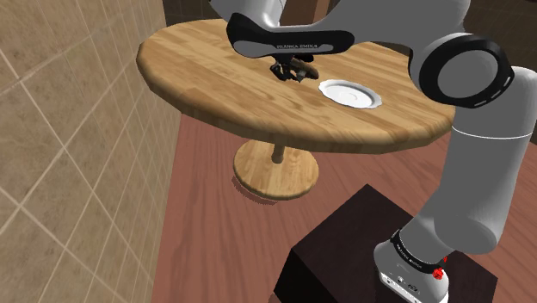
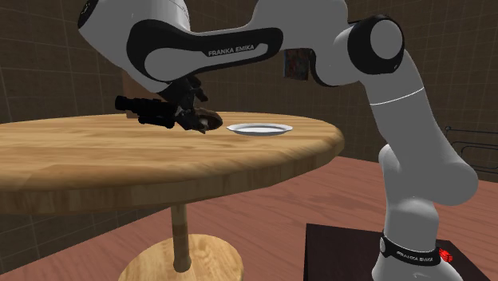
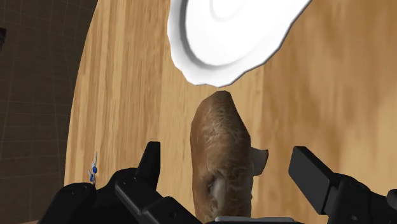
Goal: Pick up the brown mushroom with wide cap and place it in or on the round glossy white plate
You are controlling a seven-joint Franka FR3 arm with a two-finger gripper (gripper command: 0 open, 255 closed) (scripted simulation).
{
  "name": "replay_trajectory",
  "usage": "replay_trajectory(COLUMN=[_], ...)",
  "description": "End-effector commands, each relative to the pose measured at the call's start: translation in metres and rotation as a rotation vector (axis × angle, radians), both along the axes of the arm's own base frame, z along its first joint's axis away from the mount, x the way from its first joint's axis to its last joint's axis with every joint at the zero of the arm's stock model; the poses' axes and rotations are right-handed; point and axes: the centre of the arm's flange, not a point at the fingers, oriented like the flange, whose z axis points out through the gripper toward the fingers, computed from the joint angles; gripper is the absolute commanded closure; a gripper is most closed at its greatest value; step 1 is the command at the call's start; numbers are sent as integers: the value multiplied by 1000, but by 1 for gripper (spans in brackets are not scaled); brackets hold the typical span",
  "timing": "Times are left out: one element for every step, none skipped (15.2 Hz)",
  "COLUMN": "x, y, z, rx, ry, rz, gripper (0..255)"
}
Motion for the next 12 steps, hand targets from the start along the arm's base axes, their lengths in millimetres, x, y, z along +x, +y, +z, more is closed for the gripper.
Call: replay_trajectory(x=[0, 0, 0, 0, 0, 0, 0, 0, 0, 0, 0, 0], y=[-1, -1, -1, -1, -1, -1, -1, -1, -1, -1, -1, -1], z=[-1, -1, -1, -1, 0, 0, 0, 0, -1, -1, -1, 0], rx=[0, 0, 0, 0, 0, 0, 0, 0, 0, 0, 0, 0], ry=[0, 0, 0, 0, 0, 0, 0, 0, 0, 0, 0, 0], rz=[0, 0, 0, 0, 0, 0, 0, 0, 0, 0, 0, 0], gripper=[0, 0, 0, 0, 0, 255, 255, 255, 255, 255, 255, 255])
